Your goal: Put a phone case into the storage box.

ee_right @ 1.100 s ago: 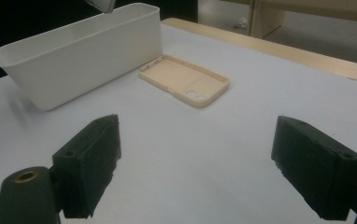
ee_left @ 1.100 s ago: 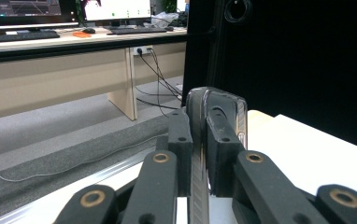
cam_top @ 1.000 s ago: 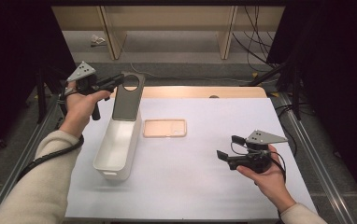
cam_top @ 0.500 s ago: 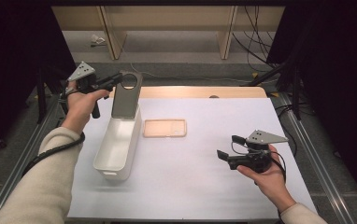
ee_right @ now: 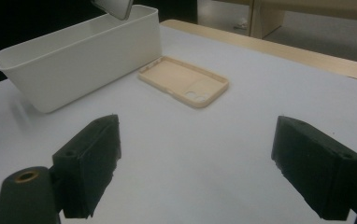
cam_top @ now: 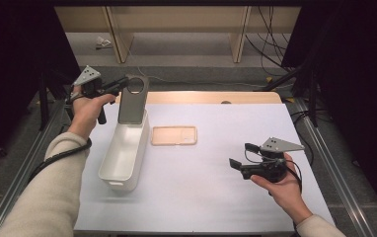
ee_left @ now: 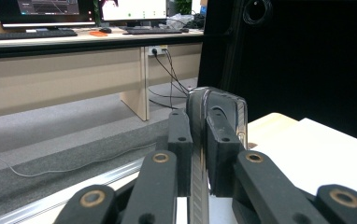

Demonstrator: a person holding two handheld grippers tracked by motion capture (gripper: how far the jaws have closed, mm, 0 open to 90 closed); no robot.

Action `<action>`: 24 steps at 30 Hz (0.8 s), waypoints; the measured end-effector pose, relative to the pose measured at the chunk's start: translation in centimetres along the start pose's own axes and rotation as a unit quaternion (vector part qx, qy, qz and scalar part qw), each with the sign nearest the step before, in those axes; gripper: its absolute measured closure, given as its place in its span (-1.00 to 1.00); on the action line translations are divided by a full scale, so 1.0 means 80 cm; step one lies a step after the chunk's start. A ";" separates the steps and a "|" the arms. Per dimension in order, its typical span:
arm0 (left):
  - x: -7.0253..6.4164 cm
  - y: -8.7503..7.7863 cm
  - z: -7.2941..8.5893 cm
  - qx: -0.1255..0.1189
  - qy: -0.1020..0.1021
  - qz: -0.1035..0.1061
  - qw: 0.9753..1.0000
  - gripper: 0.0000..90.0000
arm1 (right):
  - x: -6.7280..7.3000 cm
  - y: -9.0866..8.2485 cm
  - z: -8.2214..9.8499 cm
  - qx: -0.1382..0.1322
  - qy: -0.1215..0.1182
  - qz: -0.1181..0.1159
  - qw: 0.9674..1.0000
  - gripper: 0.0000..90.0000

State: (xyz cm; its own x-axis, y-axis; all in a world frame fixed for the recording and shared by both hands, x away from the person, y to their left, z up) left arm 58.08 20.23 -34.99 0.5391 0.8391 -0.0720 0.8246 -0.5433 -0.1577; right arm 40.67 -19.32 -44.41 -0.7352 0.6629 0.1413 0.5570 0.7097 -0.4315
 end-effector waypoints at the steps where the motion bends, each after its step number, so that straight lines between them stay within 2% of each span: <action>1: 0.001 0.000 0.000 0.000 0.001 -0.001 1.000 0.82 | 0.000 0.000 0.000 0.000 0.000 0.000 1.000 -0.63; 24: 0.011 0.009 0.006 -0.001 -0.007 -0.011 1.000 0.81 | -0.001 0.000 -0.001 -0.004 0.005 -0.001 1.000 -0.63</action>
State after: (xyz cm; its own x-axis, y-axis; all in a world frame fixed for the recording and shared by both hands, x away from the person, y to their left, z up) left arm 59.10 20.58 -35.63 0.5192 0.8506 -0.0827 0.8359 -0.5256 -0.1581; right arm 40.73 -19.35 -44.38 -0.7329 0.6634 0.1510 0.5586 0.7134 -0.4231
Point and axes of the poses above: each handheld gripper's, and its own axes: y roughly forward along the jaws, z roughly out of its underside, x roughly to its left, the point moved 8 cm from there along y, roughly forward along the jaws, and after that the axes turned 3 degrees about -z, right-handed, at the moved point
